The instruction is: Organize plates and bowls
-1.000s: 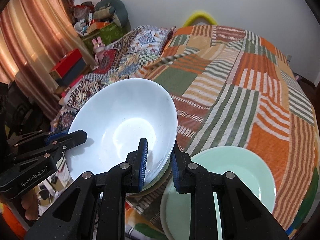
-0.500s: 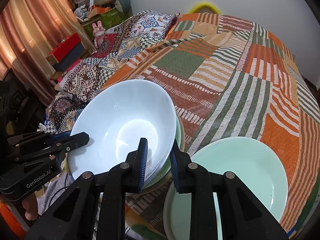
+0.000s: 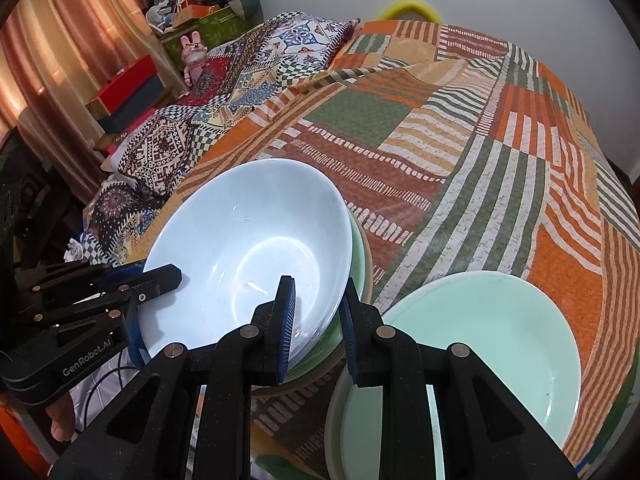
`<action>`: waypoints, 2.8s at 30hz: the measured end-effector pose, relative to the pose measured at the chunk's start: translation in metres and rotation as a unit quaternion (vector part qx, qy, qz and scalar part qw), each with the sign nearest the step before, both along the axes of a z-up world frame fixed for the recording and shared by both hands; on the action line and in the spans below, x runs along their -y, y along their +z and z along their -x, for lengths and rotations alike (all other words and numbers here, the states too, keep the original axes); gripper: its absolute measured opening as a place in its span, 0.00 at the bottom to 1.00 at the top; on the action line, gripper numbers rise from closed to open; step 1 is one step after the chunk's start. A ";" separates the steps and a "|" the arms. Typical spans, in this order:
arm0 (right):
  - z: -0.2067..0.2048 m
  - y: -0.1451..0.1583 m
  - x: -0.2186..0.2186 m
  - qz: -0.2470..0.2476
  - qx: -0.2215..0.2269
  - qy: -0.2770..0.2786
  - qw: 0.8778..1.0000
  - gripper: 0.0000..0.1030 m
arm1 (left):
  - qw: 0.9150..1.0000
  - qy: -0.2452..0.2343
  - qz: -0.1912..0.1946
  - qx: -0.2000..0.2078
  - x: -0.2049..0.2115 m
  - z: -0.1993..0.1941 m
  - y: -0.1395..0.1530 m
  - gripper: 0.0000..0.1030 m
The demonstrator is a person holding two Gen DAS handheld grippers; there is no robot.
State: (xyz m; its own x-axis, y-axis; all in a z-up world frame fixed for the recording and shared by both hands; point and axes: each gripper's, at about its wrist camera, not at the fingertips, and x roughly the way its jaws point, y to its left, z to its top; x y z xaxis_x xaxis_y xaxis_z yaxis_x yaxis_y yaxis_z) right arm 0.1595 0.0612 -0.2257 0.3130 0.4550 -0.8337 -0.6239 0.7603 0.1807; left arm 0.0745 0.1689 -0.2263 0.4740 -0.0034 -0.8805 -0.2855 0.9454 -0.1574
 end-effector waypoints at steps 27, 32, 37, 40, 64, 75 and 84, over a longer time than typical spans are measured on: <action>0.000 0.003 0.005 -0.007 -0.001 0.010 1.000 0.22 | 1.000 -0.007 -0.011 0.001 -0.001 -0.003 -0.002 0.21; 0.004 0.014 0.008 0.000 0.040 0.006 0.999 0.32 | 1.000 -0.006 -0.012 0.008 -0.003 0.000 0.002 0.21; 0.005 0.026 0.015 -0.013 0.065 0.001 0.998 0.46 | 1.000 -0.003 -0.014 0.024 -0.003 0.004 0.012 0.24; 0.001 0.024 0.017 -0.019 0.054 -0.009 0.998 0.46 | 0.999 0.003 -0.012 0.031 -0.007 0.007 0.014 0.32; -0.023 -0.027 0.012 -0.048 -0.075 -0.027 0.996 0.44 | 0.997 -0.001 0.073 -0.004 -0.022 -0.007 -0.034 0.39; -0.022 -0.034 0.001 -0.016 -0.066 -0.021 0.997 0.30 | 0.998 -0.024 0.061 0.003 -0.014 -0.012 -0.035 0.30; -0.026 -0.032 -0.001 -0.005 -0.074 -0.033 0.997 0.30 | 0.999 -0.013 0.042 -0.007 -0.009 -0.013 -0.030 0.30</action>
State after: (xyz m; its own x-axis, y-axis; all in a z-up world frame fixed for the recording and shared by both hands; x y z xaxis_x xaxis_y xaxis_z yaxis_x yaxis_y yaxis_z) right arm 0.1853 0.0620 -0.2579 0.2170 0.4460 -0.8683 -0.5391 0.7963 0.2743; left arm 0.0876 0.1781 -0.2560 0.4606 -0.0900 -0.8831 -0.2645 0.9357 -0.2333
